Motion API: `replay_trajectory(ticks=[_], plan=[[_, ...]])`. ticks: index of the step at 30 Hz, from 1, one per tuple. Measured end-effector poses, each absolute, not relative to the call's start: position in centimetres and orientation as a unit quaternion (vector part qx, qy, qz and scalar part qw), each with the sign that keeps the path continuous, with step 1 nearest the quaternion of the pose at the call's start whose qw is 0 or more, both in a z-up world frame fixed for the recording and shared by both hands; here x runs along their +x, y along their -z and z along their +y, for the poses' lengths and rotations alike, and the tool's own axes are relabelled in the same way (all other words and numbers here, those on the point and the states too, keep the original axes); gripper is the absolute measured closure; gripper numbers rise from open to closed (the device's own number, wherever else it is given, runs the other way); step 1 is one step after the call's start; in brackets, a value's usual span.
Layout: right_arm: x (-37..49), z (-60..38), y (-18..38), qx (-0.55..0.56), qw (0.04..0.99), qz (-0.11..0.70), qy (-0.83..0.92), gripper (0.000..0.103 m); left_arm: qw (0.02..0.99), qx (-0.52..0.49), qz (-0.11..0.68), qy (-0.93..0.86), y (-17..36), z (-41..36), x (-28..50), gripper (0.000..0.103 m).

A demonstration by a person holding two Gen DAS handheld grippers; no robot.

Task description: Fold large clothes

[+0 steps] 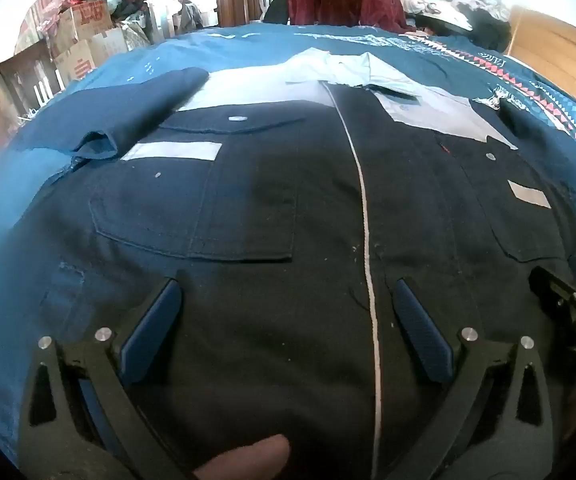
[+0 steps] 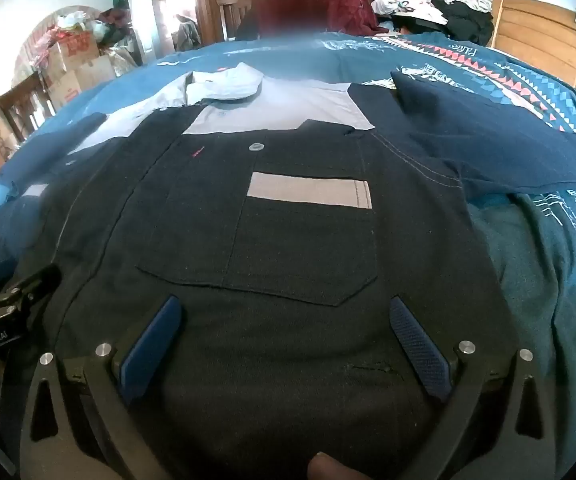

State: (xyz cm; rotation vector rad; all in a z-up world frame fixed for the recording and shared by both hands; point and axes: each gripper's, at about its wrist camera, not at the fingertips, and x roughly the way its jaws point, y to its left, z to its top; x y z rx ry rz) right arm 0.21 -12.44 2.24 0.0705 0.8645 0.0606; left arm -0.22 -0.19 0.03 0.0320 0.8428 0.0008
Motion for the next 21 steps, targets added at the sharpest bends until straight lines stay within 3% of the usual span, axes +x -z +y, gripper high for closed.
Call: replay_trajectory(ticks=[21], plan=[[0.20,-12.06,-2.14,0.034,0.904,0.424,-0.025,0.000,0.913,0.021,0.408,-0.006,-0.10,-0.49,-0.53,0.000]])
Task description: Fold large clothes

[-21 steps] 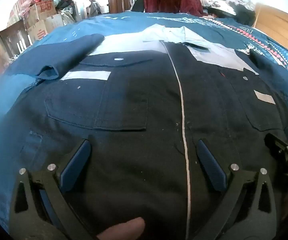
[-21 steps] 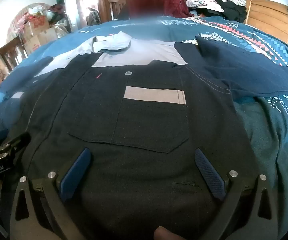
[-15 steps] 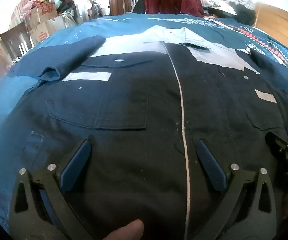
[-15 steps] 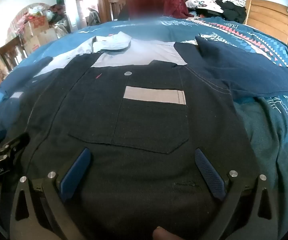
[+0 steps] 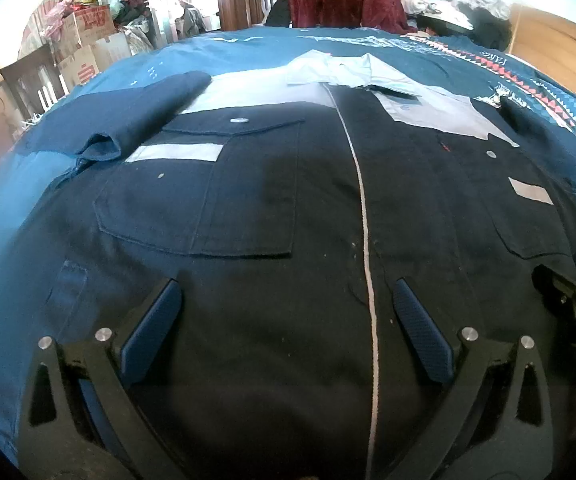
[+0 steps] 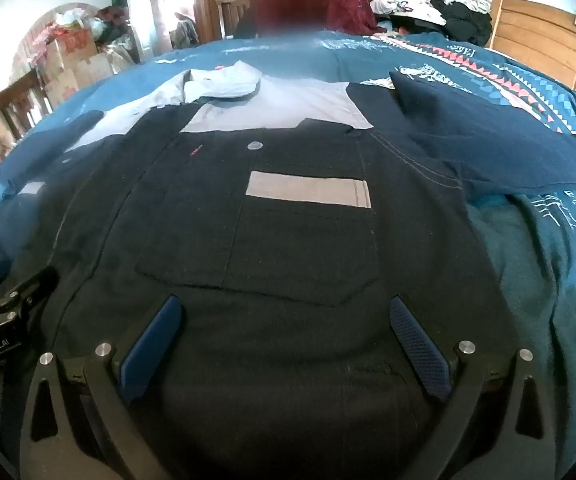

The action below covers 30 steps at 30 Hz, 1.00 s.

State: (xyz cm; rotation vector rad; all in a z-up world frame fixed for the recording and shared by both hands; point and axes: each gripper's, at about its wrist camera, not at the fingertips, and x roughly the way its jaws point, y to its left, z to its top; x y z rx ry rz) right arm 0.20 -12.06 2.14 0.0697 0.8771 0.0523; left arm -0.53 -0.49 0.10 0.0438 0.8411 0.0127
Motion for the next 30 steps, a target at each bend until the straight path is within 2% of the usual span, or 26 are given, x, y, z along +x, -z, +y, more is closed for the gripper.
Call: replay_trajectory(ticks=[7,12,15,20,24,30], plan=[[-0.2,-12.7,-3.0,0.016,0.879,0.472,-0.068,0.000,0.912,0.027,0.409,-0.009,0.0,-0.7,-0.6,0.000],[-1.5,-16.7,-5.6,0.018,0.869,0.484,-0.100,0.000,0.912,0.025,0.409,-0.009,0.0,-0.6,-0.6,0.000],[-0.9,-23.5,-9.0,0.067,0.882,0.457,-0.091,0.000,0.912,0.029,0.409,-0.011,0.0,-0.6,-0.6,0.000],[2.9,-40.3,-13.5,0.100,0.905,0.411,0.034,0.000,0.912,0.030,0.408,-0.011,0.0,-0.5,-0.7,0.000],[5.0,-55.0,-12.4,0.234,0.870,0.415,0.123,0.000,0.912,0.031,0.408,-0.012,0.0,-0.6,-0.7,0.000],[6.3,-61.7,-9.5,0.318,0.842,0.419,0.117,0.003,0.912,0.032,0.408,-0.013,0.0,-0.7,-0.7,0.000]])
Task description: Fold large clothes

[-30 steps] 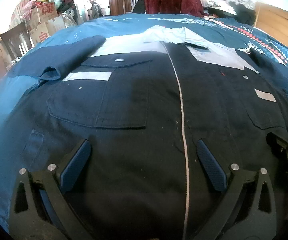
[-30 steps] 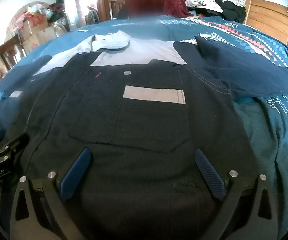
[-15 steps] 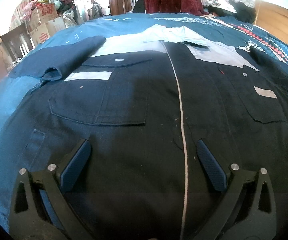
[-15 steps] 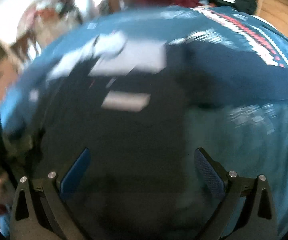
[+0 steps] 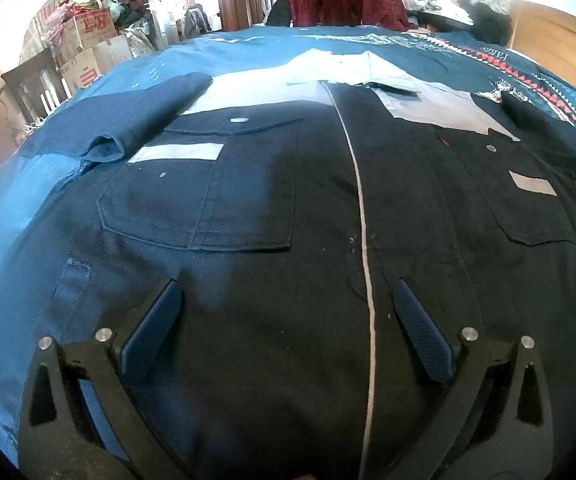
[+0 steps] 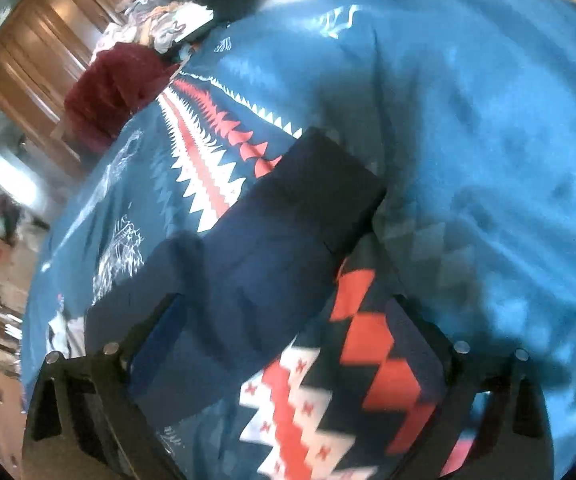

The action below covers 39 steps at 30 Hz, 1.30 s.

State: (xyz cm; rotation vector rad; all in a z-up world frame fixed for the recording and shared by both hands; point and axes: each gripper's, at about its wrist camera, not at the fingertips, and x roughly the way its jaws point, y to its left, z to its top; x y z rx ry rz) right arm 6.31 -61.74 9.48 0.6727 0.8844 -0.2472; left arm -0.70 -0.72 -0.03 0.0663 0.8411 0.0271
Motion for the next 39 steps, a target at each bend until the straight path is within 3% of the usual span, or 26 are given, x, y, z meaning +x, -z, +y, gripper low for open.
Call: replay_trajectory(ticks=[9,17,23,28,39], plan=[[6.1,-63.6,-7.8,0.338,0.833,0.409,0.155,0.013,0.912,0.032,0.408,-0.013,0.0,-0.7,-0.8,0.000],[-0.4,-48.6,-10.8,0.215,0.875,0.401,0.162,0.004,0.912,0.031,0.408,-0.013,0.0,-0.7,-0.8,0.000],[-3.1,-37.2,-7.1,0.092,0.882,0.434,0.156,0.003,0.912,0.032,0.408,-0.013,0.0,-0.7,-0.8,0.000],[-4.6,-35.2,-2.7,0.046,0.879,0.444,0.167,0.000,0.912,0.031,0.408,-0.013,0.0,-0.7,-0.7,0.000],[-5.8,-34.6,-2.1,0.036,0.891,0.415,0.179,0.000,0.912,0.032,0.408,-0.013,0.0,-0.7,-0.8,0.000]])
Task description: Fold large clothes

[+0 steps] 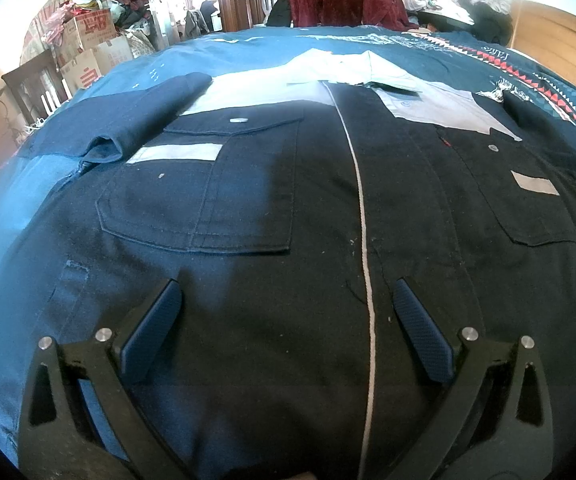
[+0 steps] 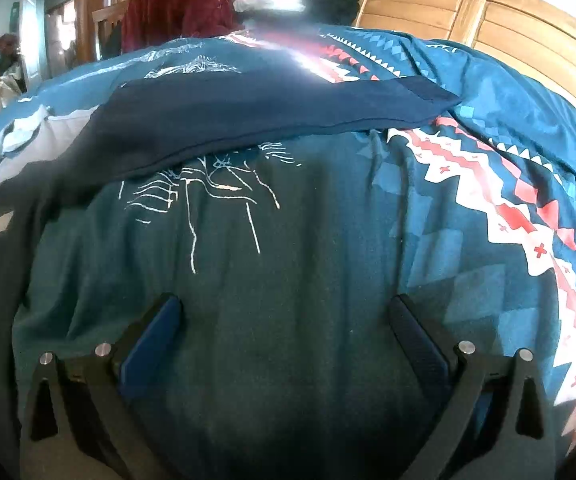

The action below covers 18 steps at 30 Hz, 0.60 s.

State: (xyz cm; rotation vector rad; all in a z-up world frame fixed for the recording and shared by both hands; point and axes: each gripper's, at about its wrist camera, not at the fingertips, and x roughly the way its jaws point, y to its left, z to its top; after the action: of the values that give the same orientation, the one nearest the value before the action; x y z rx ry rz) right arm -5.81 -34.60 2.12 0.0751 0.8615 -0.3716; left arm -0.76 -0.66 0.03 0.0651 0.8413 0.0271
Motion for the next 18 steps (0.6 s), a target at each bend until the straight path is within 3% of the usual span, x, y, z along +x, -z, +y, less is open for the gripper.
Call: replay_trajectory(ticks=[18], plan=[[-5.86,-34.73,-1.98,0.043,0.894,0.409,0.176,0.000,0.912,0.032,0.408,-0.013,-0.02,-0.71,-0.74,0.000]])
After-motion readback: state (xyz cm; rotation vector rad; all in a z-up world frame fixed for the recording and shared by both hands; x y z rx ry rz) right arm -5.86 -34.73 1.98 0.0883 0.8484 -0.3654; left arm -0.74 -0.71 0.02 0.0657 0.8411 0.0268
